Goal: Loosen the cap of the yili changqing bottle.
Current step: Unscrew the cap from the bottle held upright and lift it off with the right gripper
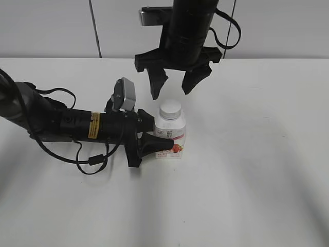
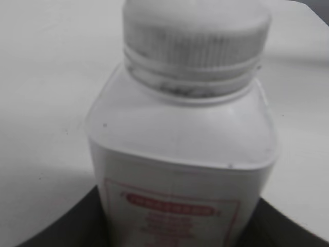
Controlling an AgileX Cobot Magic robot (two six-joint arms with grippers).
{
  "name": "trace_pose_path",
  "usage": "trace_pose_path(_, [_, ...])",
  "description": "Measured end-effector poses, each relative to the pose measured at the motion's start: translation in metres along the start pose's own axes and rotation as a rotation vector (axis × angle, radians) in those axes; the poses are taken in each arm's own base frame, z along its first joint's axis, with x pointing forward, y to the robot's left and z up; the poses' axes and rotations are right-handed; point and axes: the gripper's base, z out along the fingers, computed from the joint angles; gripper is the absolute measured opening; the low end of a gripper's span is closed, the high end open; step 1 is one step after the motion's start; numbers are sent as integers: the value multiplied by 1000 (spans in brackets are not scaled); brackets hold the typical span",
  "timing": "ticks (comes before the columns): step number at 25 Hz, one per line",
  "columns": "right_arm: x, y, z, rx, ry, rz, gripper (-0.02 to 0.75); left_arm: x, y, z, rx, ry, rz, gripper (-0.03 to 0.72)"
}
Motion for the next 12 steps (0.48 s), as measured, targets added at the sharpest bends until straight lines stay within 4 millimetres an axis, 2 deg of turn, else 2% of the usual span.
trace_pose_path(12, [8,0,11,15,45,12,567,0,0,0,2,0,1,365])
